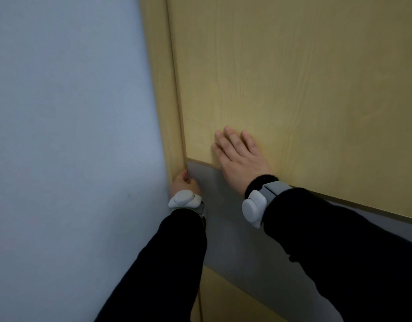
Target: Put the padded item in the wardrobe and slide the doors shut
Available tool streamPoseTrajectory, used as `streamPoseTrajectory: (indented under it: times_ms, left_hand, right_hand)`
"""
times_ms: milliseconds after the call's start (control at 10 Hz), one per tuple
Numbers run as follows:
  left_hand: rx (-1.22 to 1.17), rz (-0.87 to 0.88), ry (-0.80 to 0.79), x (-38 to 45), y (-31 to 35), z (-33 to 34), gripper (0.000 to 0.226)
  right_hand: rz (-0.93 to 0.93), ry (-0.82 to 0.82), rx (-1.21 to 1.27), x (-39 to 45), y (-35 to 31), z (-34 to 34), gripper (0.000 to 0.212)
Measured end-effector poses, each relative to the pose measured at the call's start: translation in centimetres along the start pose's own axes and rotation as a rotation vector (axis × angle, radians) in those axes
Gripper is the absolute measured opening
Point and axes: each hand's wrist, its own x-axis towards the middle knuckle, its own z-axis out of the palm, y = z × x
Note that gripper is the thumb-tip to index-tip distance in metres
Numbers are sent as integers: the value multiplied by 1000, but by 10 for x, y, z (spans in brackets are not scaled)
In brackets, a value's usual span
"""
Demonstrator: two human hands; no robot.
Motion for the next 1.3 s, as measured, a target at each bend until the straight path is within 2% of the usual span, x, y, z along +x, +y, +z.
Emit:
streamPoseTrajectory:
  times_ms: [100,200,300,500,600,700,800,900,1100,1300]
  left_hand:
    - [-37,10,-33,-25,19,-14,55]
    - [6,-12,-103,-38,30,-25,61]
    - [68,-4,-169,-53,42,-36,76]
    - [75,-21,-123,-71,55,-36,54]
    - [-74,-26,-62,-74,57,-30,54]
    - [2,-6,-79,-67,59,-36,25]
    - [86,81,-202,-66,67,-37,33]
    - [58,75,-312,-87,74,-25,38]
    - [0,102,-427,-134,78,3,39]
    - [203,231,-559,-201,115,31,32]
  right_hand:
    - [45,-13,89,1,-1,-3,50]
    - [-23,-37,25,-2,-1,-4,48]
    - [-22,-39,41,-3,0,-7,48]
    - [-82,-74,169,-1,1,-15,47]
    - [-90,-64,260,0,3,-17,40]
    - [-141,-96,433,13,-5,-17,29]
    - [-99,-279,542,18,-7,-31,31]
    - [42,-350,683,2,3,-44,28]
    - [157,-372,699,-37,35,-68,25]
    - [328,-416,666,-95,83,-114,20]
